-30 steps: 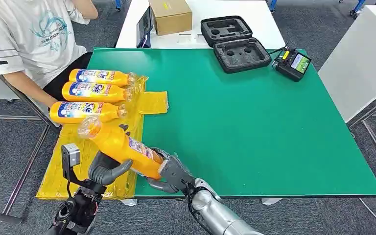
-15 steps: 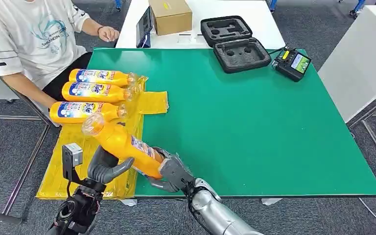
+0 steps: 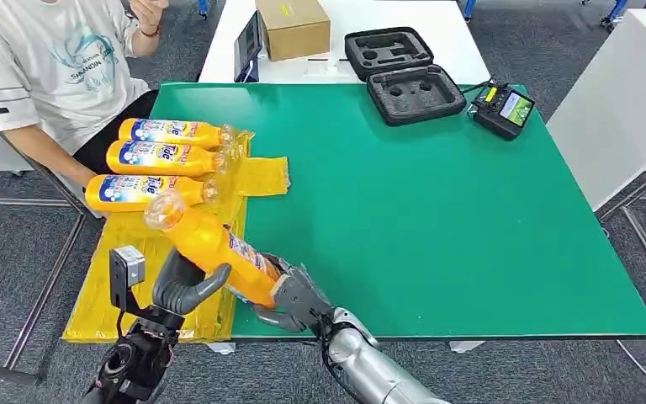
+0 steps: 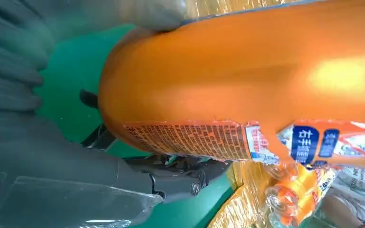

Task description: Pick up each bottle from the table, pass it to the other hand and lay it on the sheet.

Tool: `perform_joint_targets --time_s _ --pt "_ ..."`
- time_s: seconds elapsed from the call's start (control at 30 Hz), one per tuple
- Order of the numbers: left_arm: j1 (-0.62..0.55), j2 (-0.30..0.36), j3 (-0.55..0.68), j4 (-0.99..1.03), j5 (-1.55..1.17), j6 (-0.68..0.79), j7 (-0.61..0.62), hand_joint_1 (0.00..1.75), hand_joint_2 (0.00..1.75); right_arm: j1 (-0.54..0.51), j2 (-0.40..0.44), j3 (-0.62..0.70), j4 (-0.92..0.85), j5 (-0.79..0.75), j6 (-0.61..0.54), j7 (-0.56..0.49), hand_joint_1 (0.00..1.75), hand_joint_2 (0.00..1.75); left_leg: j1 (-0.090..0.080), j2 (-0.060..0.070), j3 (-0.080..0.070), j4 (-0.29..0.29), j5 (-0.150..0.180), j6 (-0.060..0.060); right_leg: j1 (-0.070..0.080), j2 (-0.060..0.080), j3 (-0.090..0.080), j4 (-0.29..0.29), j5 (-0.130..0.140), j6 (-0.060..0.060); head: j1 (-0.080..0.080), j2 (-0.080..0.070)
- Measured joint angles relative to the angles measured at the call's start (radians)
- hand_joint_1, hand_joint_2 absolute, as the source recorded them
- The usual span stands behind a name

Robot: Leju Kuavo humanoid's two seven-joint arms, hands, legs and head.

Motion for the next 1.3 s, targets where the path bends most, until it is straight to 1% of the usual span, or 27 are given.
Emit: perform_joint_targets --time_s 0.27,0.3,0.33,0.37,0.4,0.57,0.67,0.87,1.0,1.13,1.23,1.27,1.3 --pt "-0.003 0.0 0.0 0.001 0.002 0.017 0.0 1.75 1.75 0.0 0.0 0.002 0.0 0.007 -0.006 -0.001 1.75 1.75 0.0 0.0 0.0 0.0 0.0 0.0 0.0 0.0 0.0 0.0 0.0 0.0 0.0 0.0" --pt "-0.003 0.0 0.0 0.001 0.001 0.019 0.0 1.75 1.75 0.0 0.0 0.002 0.0 0.007 -0.007 -0.002 0.61 1.75 0.0 0.0 0.0 0.0 0.0 0.0 0.0 0.0 0.0 0.0 0.0 0.0 0.0 0.0" --pt "-0.003 0.0 0.0 0.001 0.0 0.023 0.0 1.75 1.75 0.0 0.0 0.003 0.0 0.008 -0.009 -0.003 0.0 1.75 0.0 0.0 0.0 0.0 0.0 0.0 0.0 0.0 0.0 0.0 0.0 0.0 0.0 0.0" --pt "-0.003 0.0 0.0 0.001 0.0 0.028 0.0 1.75 1.75 0.0 0.0 0.004 0.0 0.008 -0.011 -0.003 0.0 1.75 0.0 0.0 0.0 0.0 0.0 0.0 0.0 0.0 0.0 0.0 0.0 0.0 0.0 0.0" --pt "-0.003 0.001 0.0 0.001 -0.001 0.032 0.0 1.75 1.75 0.0 0.0 0.005 0.0 0.01 -0.013 -0.004 0.0 0.0 0.0 0.0 0.0 0.0 0.0 0.0 0.0 0.0 0.0 0.0 0.0 0.0 0.0 0.0" --pt "-0.006 0.005 0.011 0.004 0.005 0.073 -0.005 1.75 1.75 0.002 -0.001 0.01 -0.005 0.0 -0.01 -0.044 0.0 0.0 0.0 0.0 0.0 0.0 0.0 0.0 0.0 0.0 0.0 0.0 0.0 0.0 0.0 0.0" --pt "-0.015 0.011 0.036 0.012 0.006 0.098 -0.02 1.75 1.75 0.012 -0.006 0.01 -0.043 -0.012 0.004 -0.075 0.0 0.0 0.0 0.0 0.0 0.0 0.0 0.0 0.0 0.0 0.0 0.0 0.0 0.0 0.0 0.0" --pt "-0.038 0.026 0.116 0.034 -0.02 0.137 -0.045 1.75 1.75 0.064 -0.037 0.021 -0.234 -0.005 0.059 -0.091 0.0 0.0 0.0 0.001 0.0 0.0 0.0 0.0 0.0 0.0 0.0 0.0 0.0 0.0 0.0 0.0" --pt "-0.043 0.035 0.157 0.046 -0.037 0.161 -0.057 1.75 1.75 0.084 -0.054 0.032 -0.327 0.009 0.072 -0.087 0.0 0.0 0.0 0.0 0.0 0.0 0.0 0.0 0.0 0.0 0.0 0.0 0.0 0.0 0.0 0.0" --pt "-0.045 0.04 0.179 0.053 -0.039 0.166 -0.06 1.75 1.75 0.092 -0.063 0.043 -0.379 0.01 0.078 -0.086 0.0 0.0 0.0 0.0 0.0 0.0 0.0 0.0 0.0 0.0 0.0 0.0 0.0 0.0 0.0 0.0" --pt "-0.045 0.042 0.196 0.053 -0.082 0.22 -0.092 1.75 1.75 0.103 -0.065 0.045 -0.409 -0.004 0.088 -0.091 0.0 0.0 0.0 0.0 0.0 0.0 0.0 0.0 0.0 0.0 0.0 0.0 0.0 0.0 0.0 0.0" --pt "-0.045 0.046 0.204 0.053 -0.105 0.242 -0.103 1.75 1.75 0.109 -0.066 0.045 -0.422 -0.022 0.09 -0.094 0.0 1.75 0.0 0.0 0.0 0.0 0.0 0.0 0.0 0.0 0.0 0.0 0.0 0.0 0.0 0.0" --pt "-0.045 0.055 0.214 0.053 -0.163 0.285 -0.116 1.75 1.75 0.125 -0.069 0.045 -0.459 -0.066 0.089 -0.098 0.0 1.75 0.0 0.0 0.0 0.0 0.0 0.0 0.0 0.0 0.0 0.0 0.0 0.0 0.0 0.0"
